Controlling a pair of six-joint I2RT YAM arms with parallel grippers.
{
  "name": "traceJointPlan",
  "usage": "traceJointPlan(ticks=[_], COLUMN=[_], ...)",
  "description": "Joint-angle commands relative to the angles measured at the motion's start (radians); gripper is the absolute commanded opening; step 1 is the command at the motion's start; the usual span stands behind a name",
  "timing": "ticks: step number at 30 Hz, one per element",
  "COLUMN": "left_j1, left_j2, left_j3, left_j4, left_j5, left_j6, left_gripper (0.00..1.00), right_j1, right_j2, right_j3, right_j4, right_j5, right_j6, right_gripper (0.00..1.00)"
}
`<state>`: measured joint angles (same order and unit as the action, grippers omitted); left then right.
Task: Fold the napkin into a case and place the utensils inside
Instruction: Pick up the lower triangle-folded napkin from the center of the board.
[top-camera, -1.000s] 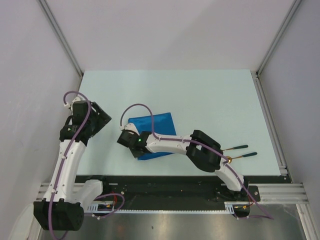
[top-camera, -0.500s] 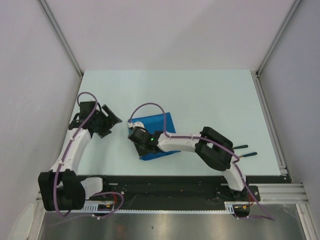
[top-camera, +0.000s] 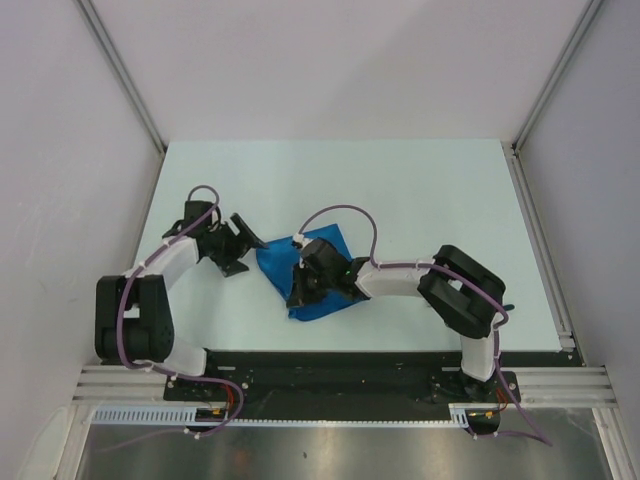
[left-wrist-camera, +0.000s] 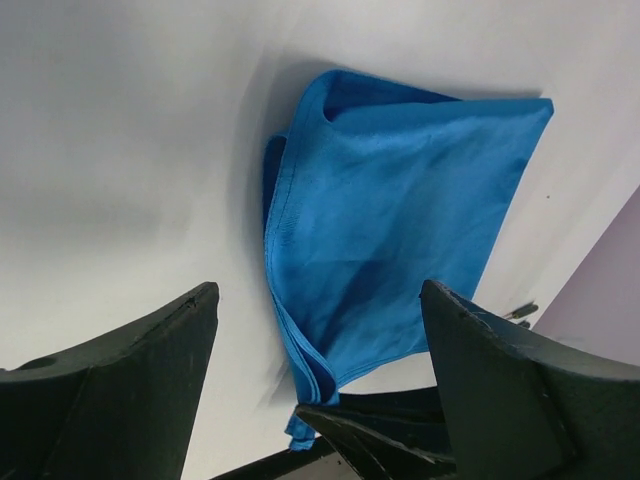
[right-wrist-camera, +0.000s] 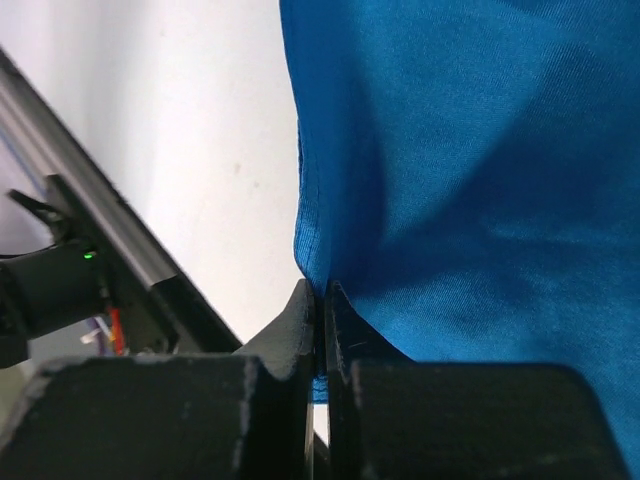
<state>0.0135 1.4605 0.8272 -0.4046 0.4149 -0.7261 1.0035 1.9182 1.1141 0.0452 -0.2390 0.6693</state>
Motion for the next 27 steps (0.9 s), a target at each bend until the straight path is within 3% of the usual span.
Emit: traceJointPlan(ticks=[1,10,14,19,22,23,27], left_j1=[-0.066,-0.092,-0.096,-0.119,-0.122,-0.122,-0.177], left_j2=[0.041,0.119,0.164,0.19,0.192,0.189,0.166], left_j3=[0.046,0.082,0.078,0.081,0.087,0.095,0.171], left_j4=[0.066,0.044,0.055,0.078,0.082,0.082,0.034], left_j5=[-0.001,-0.091,-0.09,-0.093,-0.106,-0.12,-0.254], left_j6=[-0.01,-0.029,-0.044,-0.056,-0.064,-0.059,-0.016], left_gripper=[0.86,0.79,0.65,0.56,0.42,0.31,0.05], right_j1=[-0.031,-0.054,-0.059,-0.068,-0.075,-0.08,-0.109], right_j2=[-0.088,-0.104,-0.11,-0.116,-0.119,-0.122,-0.139], right_j3=[-0.039,-0.094,-0.117,-0.145,-0.169,-0.18,-0.252], right_j4=[0.136,0.212,0.234,0.275,0.308,0.315,0.366], right_j5=[-0.091,-0.126,-0.134,-0.146,-0.161,-0.167,-0.209], right_j6=[0.059,0.095,0.105,0.119,0.134,0.139,0.208], right_gripper=[0.0,0.0,0.0,0.0,0.0,0.0,0.0])
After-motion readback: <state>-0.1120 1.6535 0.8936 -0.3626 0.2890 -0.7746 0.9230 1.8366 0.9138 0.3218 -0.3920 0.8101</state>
